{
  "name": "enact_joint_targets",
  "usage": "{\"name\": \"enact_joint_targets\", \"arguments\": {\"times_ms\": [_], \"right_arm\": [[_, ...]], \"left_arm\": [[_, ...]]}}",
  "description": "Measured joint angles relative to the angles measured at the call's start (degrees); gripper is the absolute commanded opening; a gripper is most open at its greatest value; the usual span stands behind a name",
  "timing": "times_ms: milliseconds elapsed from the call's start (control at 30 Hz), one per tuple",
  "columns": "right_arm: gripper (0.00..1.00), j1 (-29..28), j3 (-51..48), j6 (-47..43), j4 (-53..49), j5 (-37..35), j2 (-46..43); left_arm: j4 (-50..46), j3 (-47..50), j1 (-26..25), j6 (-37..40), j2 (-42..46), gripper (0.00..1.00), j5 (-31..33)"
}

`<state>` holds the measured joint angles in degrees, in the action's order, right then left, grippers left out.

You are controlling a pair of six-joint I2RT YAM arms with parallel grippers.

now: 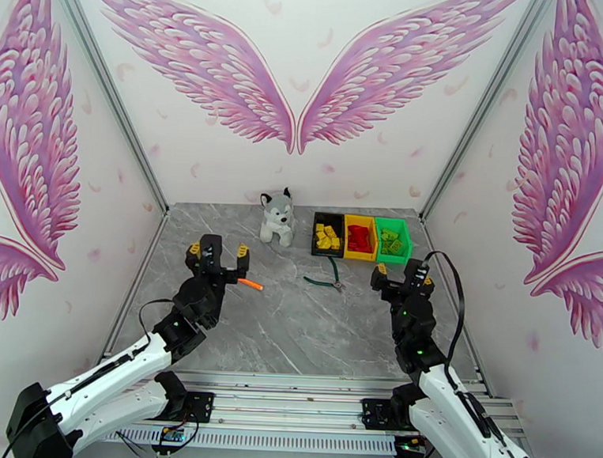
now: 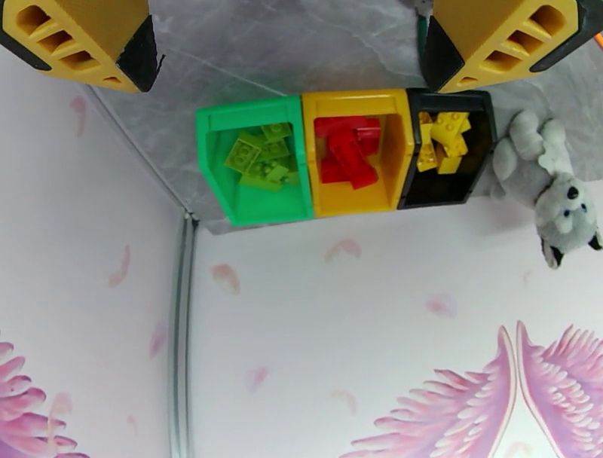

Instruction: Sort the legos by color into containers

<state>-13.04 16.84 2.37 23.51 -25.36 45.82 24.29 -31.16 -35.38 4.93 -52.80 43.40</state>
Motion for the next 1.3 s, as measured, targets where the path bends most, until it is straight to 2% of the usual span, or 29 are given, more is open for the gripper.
{"name": "enact_joint_targets", "arguments": {"times_ms": [133, 233, 400, 567, 633, 700, 800, 967, 1300], "right_arm": [[0.99, 0.0, -1.8, -2.5, 4.7, -0.1, 11.6], [0.99, 0.1, -2.5, -4.0, 10.6, 0.0, 19.9], [0.99, 1.0, -2.5, -5.2, 22.0, 1.2, 30.9], [0.99, 3.8, -1.4, -5.0, 34.0, 6.6, 42.8], [1.0, 4.0, -0.9, -5.0, 32.6, 8.7, 43.9], [0.99, 4.2, 0.5, -5.0, 32.2, 10.5, 43.9], [0.99, 5.1, 3.6, -4.3, 31.1, 11.6, 43.9], [0.99, 5.9, 4.5, -3.5, 30.1, 12.4, 43.8], [0.99, 5.9, 4.5, -3.5, 28.9, 12.6, 43.8]], "left_arm": [[-0.4, 7.4, 10.7, -1.9, -0.5, 0.99, 1.5], [0.7, 10.7, 16.2, -4.1, -3.7, 0.99, 1.2], [8.3, 11.8, 20.9, -5.0, -14.5, 0.99, -1.3], [21.9, 12.6, 24.3, -3.1, -28.1, 0.99, -5.0], [27.3, 13.4, 25.0, -2.4, -32.0, 0.96, -6.5], [27.6, 13.6, 26.1, -2.6, -32.7, 0.93, -9.2], [30.7, 13.4, 29.2, -3.0, -33.8, 0.99, -13.5], [30.6, 12.5, 31.3, -4.8, -35.3, 0.99, -18.0], [30.4, 11.9, 32.3, -6.0, -35.3, 0.99, -20.3]]}}
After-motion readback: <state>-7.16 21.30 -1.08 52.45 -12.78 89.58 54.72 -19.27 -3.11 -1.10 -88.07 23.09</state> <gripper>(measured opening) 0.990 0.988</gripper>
